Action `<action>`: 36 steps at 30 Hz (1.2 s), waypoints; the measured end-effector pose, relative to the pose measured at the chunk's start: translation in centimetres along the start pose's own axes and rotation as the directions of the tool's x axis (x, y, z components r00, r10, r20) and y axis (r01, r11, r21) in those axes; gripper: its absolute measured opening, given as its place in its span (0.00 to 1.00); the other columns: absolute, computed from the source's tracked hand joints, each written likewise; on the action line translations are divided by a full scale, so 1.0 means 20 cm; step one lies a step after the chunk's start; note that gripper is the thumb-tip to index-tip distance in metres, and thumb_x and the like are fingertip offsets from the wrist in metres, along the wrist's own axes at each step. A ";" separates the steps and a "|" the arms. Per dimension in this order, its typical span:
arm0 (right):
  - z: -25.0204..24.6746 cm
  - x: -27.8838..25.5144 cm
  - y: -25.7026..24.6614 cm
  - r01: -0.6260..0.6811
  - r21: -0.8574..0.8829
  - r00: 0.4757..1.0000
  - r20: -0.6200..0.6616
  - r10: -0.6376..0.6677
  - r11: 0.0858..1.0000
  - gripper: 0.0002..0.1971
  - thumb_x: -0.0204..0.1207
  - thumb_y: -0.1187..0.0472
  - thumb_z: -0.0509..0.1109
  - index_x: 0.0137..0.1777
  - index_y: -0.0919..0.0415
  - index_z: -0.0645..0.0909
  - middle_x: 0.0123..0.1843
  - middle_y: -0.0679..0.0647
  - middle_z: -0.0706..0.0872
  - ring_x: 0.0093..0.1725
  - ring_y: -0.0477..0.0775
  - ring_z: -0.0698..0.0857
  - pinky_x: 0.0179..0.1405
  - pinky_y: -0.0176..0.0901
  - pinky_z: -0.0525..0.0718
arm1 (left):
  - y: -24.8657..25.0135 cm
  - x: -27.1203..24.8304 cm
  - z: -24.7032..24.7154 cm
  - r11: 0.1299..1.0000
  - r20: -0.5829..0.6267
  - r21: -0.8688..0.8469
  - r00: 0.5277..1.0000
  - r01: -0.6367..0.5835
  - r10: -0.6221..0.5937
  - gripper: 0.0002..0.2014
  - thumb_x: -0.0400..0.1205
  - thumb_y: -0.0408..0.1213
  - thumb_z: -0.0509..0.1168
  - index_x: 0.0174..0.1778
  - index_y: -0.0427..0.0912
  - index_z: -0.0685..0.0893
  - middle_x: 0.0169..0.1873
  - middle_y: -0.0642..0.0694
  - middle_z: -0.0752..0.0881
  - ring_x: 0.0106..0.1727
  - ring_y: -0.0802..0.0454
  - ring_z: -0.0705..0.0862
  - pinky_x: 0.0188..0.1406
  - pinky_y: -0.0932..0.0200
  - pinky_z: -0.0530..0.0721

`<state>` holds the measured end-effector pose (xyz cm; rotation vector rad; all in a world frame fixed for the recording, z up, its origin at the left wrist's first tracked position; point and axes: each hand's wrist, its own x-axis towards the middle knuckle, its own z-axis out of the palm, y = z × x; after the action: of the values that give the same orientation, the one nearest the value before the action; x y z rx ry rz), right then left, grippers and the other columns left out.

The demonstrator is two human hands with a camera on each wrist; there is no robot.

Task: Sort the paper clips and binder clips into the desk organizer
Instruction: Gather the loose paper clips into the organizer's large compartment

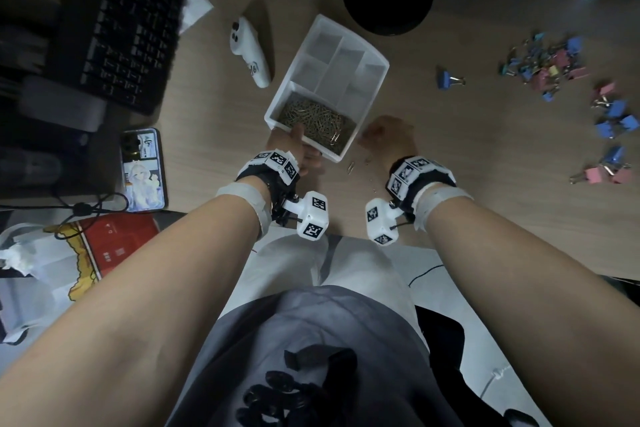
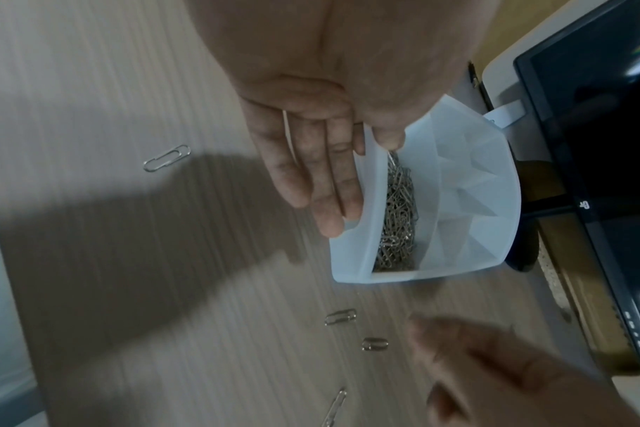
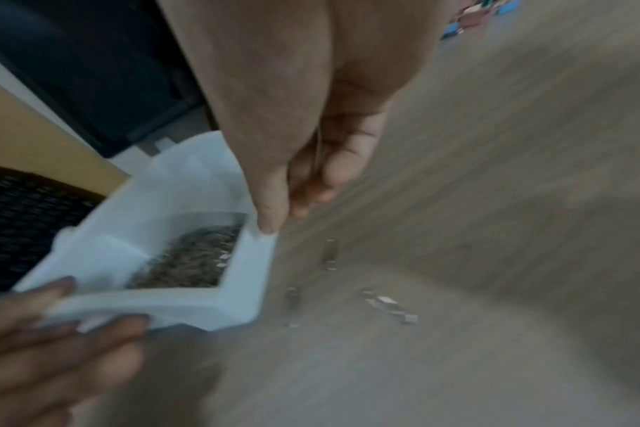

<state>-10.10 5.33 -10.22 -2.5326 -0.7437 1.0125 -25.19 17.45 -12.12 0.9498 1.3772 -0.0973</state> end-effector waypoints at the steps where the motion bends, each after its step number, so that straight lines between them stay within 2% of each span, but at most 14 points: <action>1: 0.00 -0.02 0.07 -0.064 -0.102 0.997 0.044 0.069 0.993 0.08 0.73 0.50 0.75 0.46 0.53 0.88 0.50 0.52 0.91 0.49 0.55 0.88 0.55 0.44 0.85 | -0.01 0.00 0.01 1.000 -0.023 0.005 1.000 -0.015 0.015 0.20 0.89 0.51 0.50 0.51 0.36 0.74 0.37 0.38 0.91 0.30 0.43 0.89 0.30 0.56 0.81; 3: 0.02 -0.08 0.19 -0.114 -0.270 0.980 0.130 0.154 0.956 0.16 0.69 0.41 0.75 0.45 0.53 0.88 0.46 0.52 0.91 0.46 0.58 0.88 0.50 0.47 0.87 | -0.02 0.01 0.02 1.000 -0.070 -0.019 0.997 -0.020 0.019 0.18 0.89 0.51 0.51 0.50 0.38 0.73 0.39 0.34 0.91 0.30 0.41 0.89 0.22 0.58 0.82; 6: 0.10 -0.13 0.28 -0.158 -0.377 0.956 0.172 0.236 0.913 0.24 0.61 0.35 0.76 0.46 0.54 0.88 0.43 0.51 0.89 0.43 0.58 0.88 0.43 0.42 0.83 | 0.01 0.03 0.03 0.998 -0.071 -0.057 0.997 0.007 -0.011 0.19 0.89 0.51 0.52 0.56 0.36 0.72 0.40 0.34 0.91 0.32 0.41 0.90 0.28 0.54 0.85; 9: 0.14 -0.12 0.30 -0.147 -0.403 0.941 0.226 0.254 0.903 0.19 0.61 0.41 0.78 0.47 0.50 0.90 0.42 0.49 0.90 0.40 0.55 0.88 0.41 0.40 0.82 | 0.05 0.04 0.02 0.997 -0.002 -0.002 0.997 0.075 -0.075 0.23 0.90 0.52 0.47 0.61 0.34 0.74 0.26 0.43 0.90 0.23 0.48 0.89 0.30 0.58 0.81; 12: 0.11 -0.12 0.30 -0.113 -0.364 0.937 0.271 0.221 0.924 0.15 0.64 0.44 0.78 0.48 0.49 0.90 0.44 0.48 0.90 0.43 0.55 0.88 0.46 0.41 0.85 | 0.07 0.06 0.01 0.996 0.031 0.047 0.997 0.071 -0.072 0.28 0.90 0.53 0.46 0.67 0.32 0.75 0.29 0.45 0.90 0.21 0.51 0.88 0.34 0.57 0.78; 16: 0.12 -0.11 0.30 -0.165 -0.340 0.962 0.150 0.227 0.926 0.09 0.72 0.48 0.72 0.44 0.51 0.90 0.44 0.50 0.91 0.43 0.59 0.88 0.49 0.46 0.88 | 0.07 0.05 0.00 0.998 0.023 0.035 0.999 0.045 -0.045 0.25 0.90 0.53 0.46 0.67 0.35 0.73 0.35 0.44 0.89 0.23 0.51 0.89 0.36 0.57 0.79; 18: 0.14 -0.10 0.27 -0.293 -0.288 0.948 0.036 0.316 0.911 0.22 0.74 0.36 0.67 0.42 0.56 0.88 0.41 0.54 0.90 0.39 0.61 0.87 0.44 0.46 0.86 | 0.07 0.03 0.00 0.999 0.028 0.027 0.999 0.046 -0.047 0.22 0.90 0.52 0.47 0.66 0.37 0.73 0.35 0.44 0.89 0.27 0.49 0.90 0.34 0.56 0.80; 20: 0.14 -0.11 0.25 -0.422 -0.217 0.907 -0.084 0.413 0.880 0.35 0.69 0.23 0.59 0.38 0.58 0.84 0.36 0.56 0.87 0.35 0.61 0.85 0.40 0.46 0.81 | 0.08 0.02 -0.01 0.999 0.026 0.024 0.999 0.042 -0.042 0.19 0.90 0.50 0.49 0.62 0.39 0.74 0.35 0.43 0.89 0.30 0.46 0.89 0.33 0.56 0.81; 22: 0.15 -0.09 0.23 -0.486 -0.117 0.871 -0.150 0.468 0.866 0.32 0.72 0.27 0.63 0.41 0.59 0.86 0.37 0.57 0.88 0.36 0.61 0.86 0.39 0.45 0.81 | 0.08 0.03 -0.02 0.999 -0.006 0.044 1.000 0.001 -0.001 0.18 0.89 0.50 0.52 0.56 0.38 0.75 0.35 0.41 0.90 0.31 0.44 0.90 0.29 0.57 0.82; 24: 0.15 -0.05 0.22 -0.472 -0.063 0.877 -0.133 0.462 0.879 0.23 0.74 0.38 0.70 0.45 0.61 0.87 0.41 0.59 0.90 0.39 0.61 0.87 0.39 0.45 0.82 | 0.06 0.04 -0.02 0.999 -0.001 0.027 1.000 -0.021 0.021 0.18 0.89 0.51 0.54 0.52 0.37 0.76 0.37 0.38 0.91 0.31 0.42 0.89 0.21 0.61 0.77; 26: 0.16 -0.02 0.18 -0.441 -0.030 0.895 -0.095 0.436 0.897 0.20 0.72 0.43 0.72 0.47 0.62 0.87 0.43 0.60 0.89 0.40 0.62 0.86 0.40 0.46 0.81 | 0.05 0.05 -0.02 0.999 0.001 0.031 1.000 -0.030 0.030 0.19 0.88 0.52 0.55 0.51 0.37 0.77 0.38 0.37 0.91 0.28 0.43 0.88 0.21 0.61 0.77; 30: 0.16 -0.05 0.13 -0.360 -0.059 0.928 -0.128 0.351 0.931 0.26 0.75 0.32 0.65 0.56 0.54 0.84 0.51 0.58 0.89 0.49 0.64 0.88 0.47 0.51 0.85 | 0.06 0.03 -0.02 0.999 -0.007 0.028 0.999 -0.041 0.042 0.21 0.88 0.52 0.55 0.49 0.34 0.78 0.34 0.37 0.90 0.23 0.45 0.86 0.16 0.61 0.76; 32: 0.18 -0.06 0.13 -0.336 -0.038 0.930 -0.173 0.325 0.941 0.24 0.74 0.36 0.68 0.58 0.54 0.83 0.54 0.57 0.88 0.54 0.65 0.88 0.50 0.51 0.86 | 0.07 0.02 -0.02 0.995 -0.038 0.086 0.998 -0.043 0.046 0.22 0.88 0.52 0.55 0.45 0.35 0.81 0.31 0.40 0.91 0.25 0.46 0.88 0.23 0.55 0.84; 36: 0.20 -0.06 0.12 -0.271 0.026 0.938 -0.215 0.270 0.962 0.24 0.70 0.33 0.72 0.53 0.53 0.85 0.50 0.54 0.87 0.48 0.59 0.87 0.45 0.46 0.82 | 0.06 0.03 -0.03 0.994 -0.047 0.091 0.997 -0.064 0.069 0.20 0.86 0.52 0.57 0.49 0.37 0.82 0.36 0.40 0.92 0.35 0.41 0.92 0.38 0.36 0.89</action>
<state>-12.89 3.04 -13.38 -2.7447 -0.3423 0.7914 -24.77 18.86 -11.84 1.0785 1.3948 -0.0861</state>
